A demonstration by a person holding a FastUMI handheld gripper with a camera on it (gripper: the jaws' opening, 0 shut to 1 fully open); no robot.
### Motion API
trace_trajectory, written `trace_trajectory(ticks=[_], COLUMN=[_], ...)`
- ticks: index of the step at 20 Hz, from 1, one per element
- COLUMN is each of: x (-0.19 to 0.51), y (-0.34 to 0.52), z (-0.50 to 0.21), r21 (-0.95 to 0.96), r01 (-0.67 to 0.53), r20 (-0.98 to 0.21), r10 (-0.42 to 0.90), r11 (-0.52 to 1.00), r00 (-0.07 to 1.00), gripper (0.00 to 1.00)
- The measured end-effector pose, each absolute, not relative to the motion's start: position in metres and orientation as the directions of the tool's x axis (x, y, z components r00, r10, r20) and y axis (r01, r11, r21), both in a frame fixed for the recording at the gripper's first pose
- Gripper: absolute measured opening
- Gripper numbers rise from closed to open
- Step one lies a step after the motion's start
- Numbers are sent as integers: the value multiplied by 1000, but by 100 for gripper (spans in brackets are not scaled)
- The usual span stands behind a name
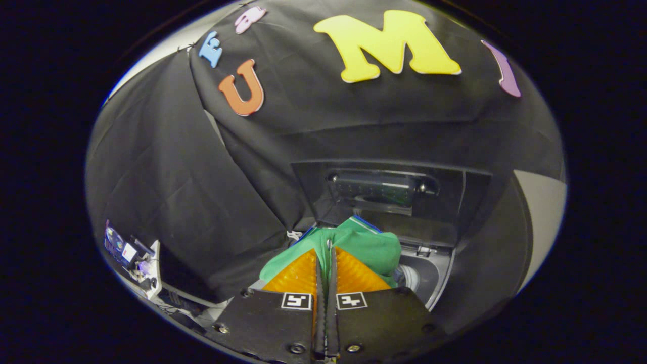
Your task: Put the clothes into the washing machine and then close the washing machine lid.
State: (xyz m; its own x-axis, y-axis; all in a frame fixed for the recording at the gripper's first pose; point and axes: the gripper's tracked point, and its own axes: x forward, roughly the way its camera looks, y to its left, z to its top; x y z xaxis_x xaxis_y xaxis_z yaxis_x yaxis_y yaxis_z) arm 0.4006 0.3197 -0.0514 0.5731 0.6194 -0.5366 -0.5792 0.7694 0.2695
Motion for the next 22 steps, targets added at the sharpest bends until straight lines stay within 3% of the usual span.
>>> trace_trajectory(ticks=[13,22], x=[447,444], y=[343,337], z=[-191,-264], r21=[199,104], r01=[-423,-402], r20=[-699,-830], r10=[430,302], r11=[884,910], r00=[572,469], gripper=[5,5])
